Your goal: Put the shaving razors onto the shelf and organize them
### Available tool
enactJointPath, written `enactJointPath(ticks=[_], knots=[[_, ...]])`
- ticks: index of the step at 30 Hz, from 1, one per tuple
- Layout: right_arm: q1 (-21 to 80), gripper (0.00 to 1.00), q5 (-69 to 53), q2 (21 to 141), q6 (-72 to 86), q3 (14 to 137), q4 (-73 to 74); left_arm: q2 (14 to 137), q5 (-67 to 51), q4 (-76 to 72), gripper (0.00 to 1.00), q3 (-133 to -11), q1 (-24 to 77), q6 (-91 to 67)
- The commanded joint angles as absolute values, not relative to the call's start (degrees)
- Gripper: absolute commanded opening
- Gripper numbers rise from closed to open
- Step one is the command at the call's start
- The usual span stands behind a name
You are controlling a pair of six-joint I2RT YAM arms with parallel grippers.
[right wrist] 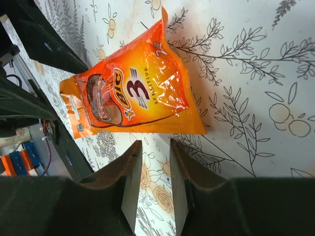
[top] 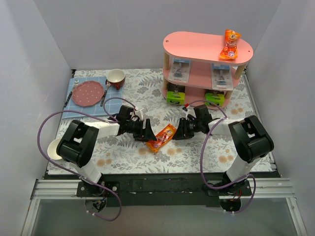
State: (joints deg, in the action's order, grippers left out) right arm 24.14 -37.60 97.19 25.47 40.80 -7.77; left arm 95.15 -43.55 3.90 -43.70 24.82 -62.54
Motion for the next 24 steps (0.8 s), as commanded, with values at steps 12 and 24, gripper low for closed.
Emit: enactJointPath(ticks=[12,24], knots=[[24.43,0.38,-35.68,94.75,24.43,40.61,-8.0,93.6,-45.17,2.99,0.45,-36.91,24.43,-67.5],[23.65,0.38,-35.42,93.52,20.13,43.24,-4.84,95.28,-55.87,-2.9,0.0,-39.45,23.3,-68.47]])
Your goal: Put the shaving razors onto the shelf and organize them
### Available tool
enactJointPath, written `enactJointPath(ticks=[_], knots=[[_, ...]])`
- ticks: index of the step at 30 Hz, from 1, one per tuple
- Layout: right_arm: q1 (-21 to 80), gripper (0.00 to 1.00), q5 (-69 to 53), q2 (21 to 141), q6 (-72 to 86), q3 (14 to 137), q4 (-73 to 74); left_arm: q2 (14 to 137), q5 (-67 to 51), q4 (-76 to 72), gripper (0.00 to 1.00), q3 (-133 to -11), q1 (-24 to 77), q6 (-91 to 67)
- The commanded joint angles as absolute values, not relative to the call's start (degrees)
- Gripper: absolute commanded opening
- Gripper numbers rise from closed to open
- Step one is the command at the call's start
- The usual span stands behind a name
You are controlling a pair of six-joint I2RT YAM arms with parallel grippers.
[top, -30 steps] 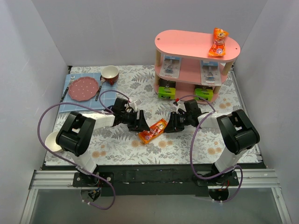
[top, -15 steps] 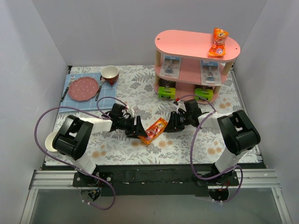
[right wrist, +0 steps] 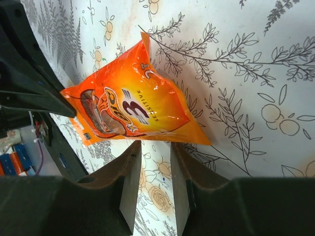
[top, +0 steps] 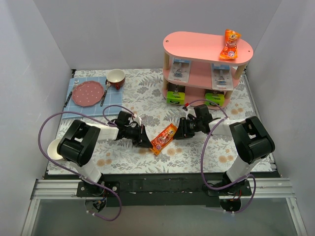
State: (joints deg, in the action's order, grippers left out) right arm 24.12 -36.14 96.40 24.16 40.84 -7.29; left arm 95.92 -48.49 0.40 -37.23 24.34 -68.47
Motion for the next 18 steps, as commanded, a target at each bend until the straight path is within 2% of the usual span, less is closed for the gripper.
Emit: enactJointPath(ticks=[1,9,15,18], knots=[[23.21,0.38,-35.51,92.99,19.17,43.42,-4.05,94.4,-57.64,-2.99,0.0,-39.72,23.03,-68.38],[13.38,0.33,-38.93,87.28,3.11,46.32,12.37,87.1,-66.27,4.63,0.0,-47.8,22.5,-61.02],[6.42,0.33,-36.92,84.29,-5.0,47.2,21.08,85.61,-70.92,14.04,0.0,-61.68,20.58,-50.56],[6.06,0.33,-36.83,83.32,-8.87,47.46,22.58,85.78,-73.73,13.71,0.0,-69.15,18.55,-47.9]])
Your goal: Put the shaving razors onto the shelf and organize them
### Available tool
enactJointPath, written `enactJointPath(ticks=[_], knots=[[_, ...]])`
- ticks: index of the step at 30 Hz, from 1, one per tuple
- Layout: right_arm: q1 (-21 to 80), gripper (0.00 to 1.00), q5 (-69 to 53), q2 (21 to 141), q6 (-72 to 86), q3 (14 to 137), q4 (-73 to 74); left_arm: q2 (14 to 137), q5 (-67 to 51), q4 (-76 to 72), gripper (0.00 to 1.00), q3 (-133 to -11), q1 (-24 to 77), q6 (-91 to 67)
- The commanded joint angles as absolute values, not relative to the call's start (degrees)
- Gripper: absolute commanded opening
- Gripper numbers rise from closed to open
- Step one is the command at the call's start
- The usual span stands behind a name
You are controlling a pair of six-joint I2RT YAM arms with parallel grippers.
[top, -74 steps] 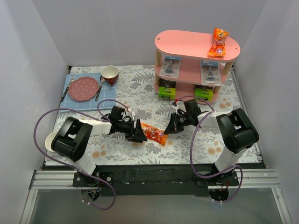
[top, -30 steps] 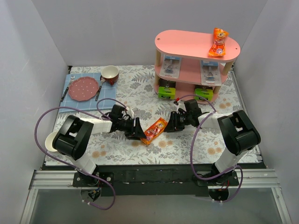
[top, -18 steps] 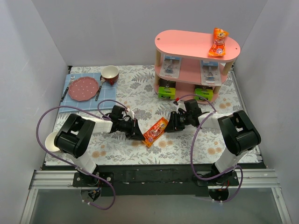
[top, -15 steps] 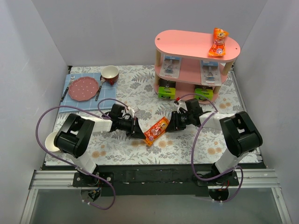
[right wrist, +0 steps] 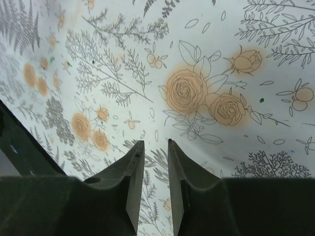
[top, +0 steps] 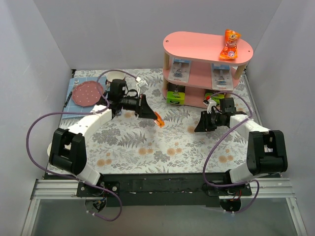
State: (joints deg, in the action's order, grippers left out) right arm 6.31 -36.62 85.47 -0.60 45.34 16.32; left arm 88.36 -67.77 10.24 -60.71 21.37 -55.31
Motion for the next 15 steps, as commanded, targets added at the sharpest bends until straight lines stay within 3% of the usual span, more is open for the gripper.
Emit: enactJointPath(ticks=[1,4,8,15], knots=[[6.06,0.33,-36.74,83.15,-10.27,47.29,23.11,85.96,-74.7,12.93,0.0,-70.74,18.37,-48.51],[6.06,0.34,-35.86,83.15,-11.42,46.85,22.94,86.75,-77.16,6.62,0.0,-76.81,18.37,-56.1],[6.06,0.35,-34.19,82.44,-13.62,45.44,22.68,86.83,-76.3,-24.86,0.0,-79.62,18.37,-75.43],[6.15,0.37,-33.57,79.63,-13.54,44.47,22.24,94.47,-64.35,-30.32,0.0,-95.53,18.37,-74.01]])
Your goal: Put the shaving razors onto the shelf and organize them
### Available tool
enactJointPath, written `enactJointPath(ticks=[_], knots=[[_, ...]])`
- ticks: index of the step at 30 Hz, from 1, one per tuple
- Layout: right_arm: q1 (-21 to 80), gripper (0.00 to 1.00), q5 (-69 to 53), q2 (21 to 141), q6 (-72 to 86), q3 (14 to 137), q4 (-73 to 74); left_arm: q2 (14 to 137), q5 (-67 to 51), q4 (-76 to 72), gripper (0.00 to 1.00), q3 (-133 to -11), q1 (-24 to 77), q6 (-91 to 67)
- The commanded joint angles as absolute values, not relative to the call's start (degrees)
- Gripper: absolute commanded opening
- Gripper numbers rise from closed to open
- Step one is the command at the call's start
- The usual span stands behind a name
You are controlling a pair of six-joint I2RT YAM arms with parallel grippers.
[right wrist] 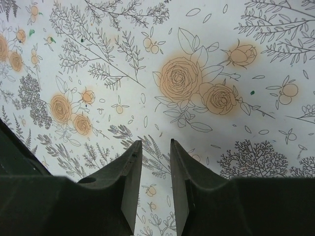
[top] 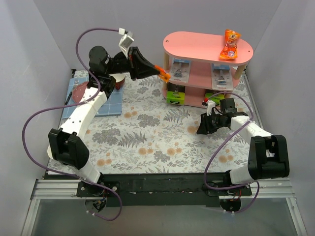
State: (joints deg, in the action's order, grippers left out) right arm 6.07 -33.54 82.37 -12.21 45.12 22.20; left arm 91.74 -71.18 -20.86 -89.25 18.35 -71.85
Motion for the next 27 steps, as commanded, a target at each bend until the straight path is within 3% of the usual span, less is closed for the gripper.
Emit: enactJointPath(ticks=[1,13,27], knots=[[6.07,0.37,-34.01,79.28,-13.45,44.21,22.15,95.79,-62.25,-30.84,0.0,-98.5,18.37,-74.09],[6.06,0.4,-35.15,77.78,-9.58,40.78,15.65,121.54,-54.06,-22.59,0.0,-129.71,23.46,-61.27],[5.8,0.4,-35.16,76.9,-8.26,37.0,11.25,123.49,-53.52,-25.14,0.0,-131.13,28.21,-61.6]])
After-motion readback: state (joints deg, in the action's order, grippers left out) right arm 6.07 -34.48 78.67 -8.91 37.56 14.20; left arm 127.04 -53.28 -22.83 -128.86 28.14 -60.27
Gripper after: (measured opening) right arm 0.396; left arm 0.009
